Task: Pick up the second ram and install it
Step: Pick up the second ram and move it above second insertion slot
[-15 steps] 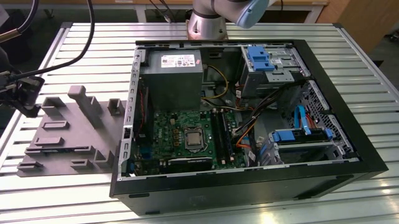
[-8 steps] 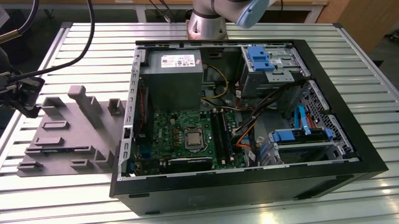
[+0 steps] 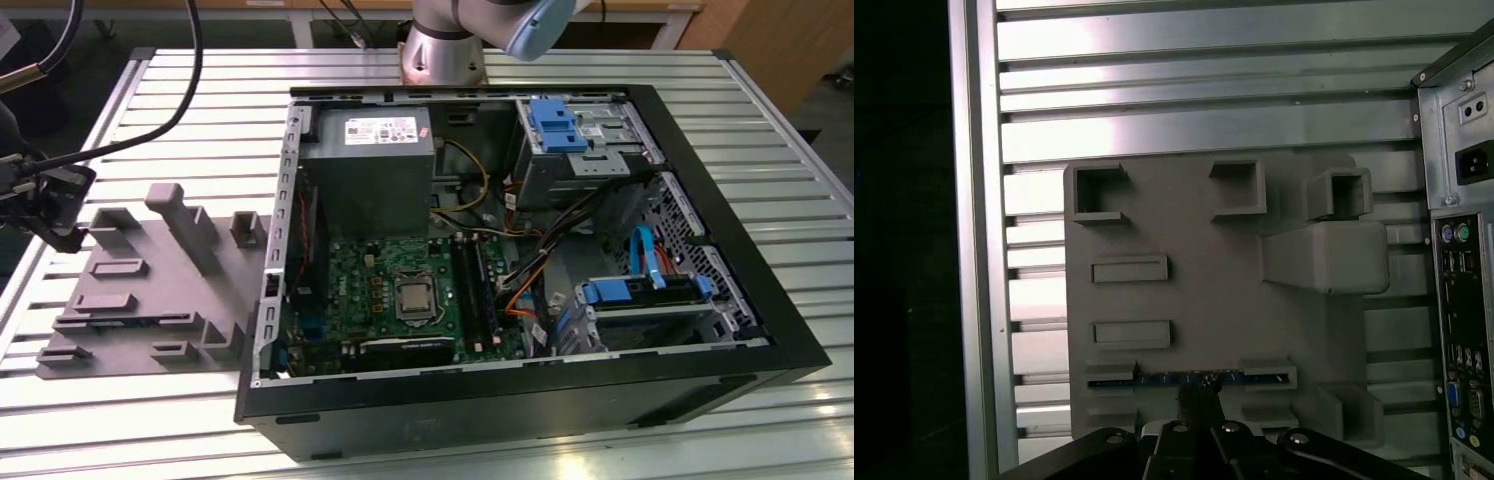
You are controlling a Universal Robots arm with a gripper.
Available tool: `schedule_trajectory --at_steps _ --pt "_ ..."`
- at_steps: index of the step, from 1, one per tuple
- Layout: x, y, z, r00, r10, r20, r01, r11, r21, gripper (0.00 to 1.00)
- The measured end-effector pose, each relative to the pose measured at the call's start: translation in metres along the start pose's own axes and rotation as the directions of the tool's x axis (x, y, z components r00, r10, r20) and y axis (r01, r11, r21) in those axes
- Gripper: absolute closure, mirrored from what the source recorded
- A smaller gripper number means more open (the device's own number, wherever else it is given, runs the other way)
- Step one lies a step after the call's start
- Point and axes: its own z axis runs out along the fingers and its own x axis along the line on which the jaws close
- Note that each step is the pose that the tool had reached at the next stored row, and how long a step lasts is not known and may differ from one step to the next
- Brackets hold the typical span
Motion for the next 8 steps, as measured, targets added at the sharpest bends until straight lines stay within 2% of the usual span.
schedule_trajectory --at_steps 4,5,8 --pt "0.0 0.0 0.0 0.9999 -0.014 -0.0006 0.014 0.9999 -0.0001 0.89" --pt "0.0 0.0 0.0 0.9993 -0.038 -0.0016 0.038 0.9993 -0.0001 0.89" --pt "0.0 0.0 0.0 0.9972 -0.075 -0.0032 0.075 0.9972 -0.0002 0.89"
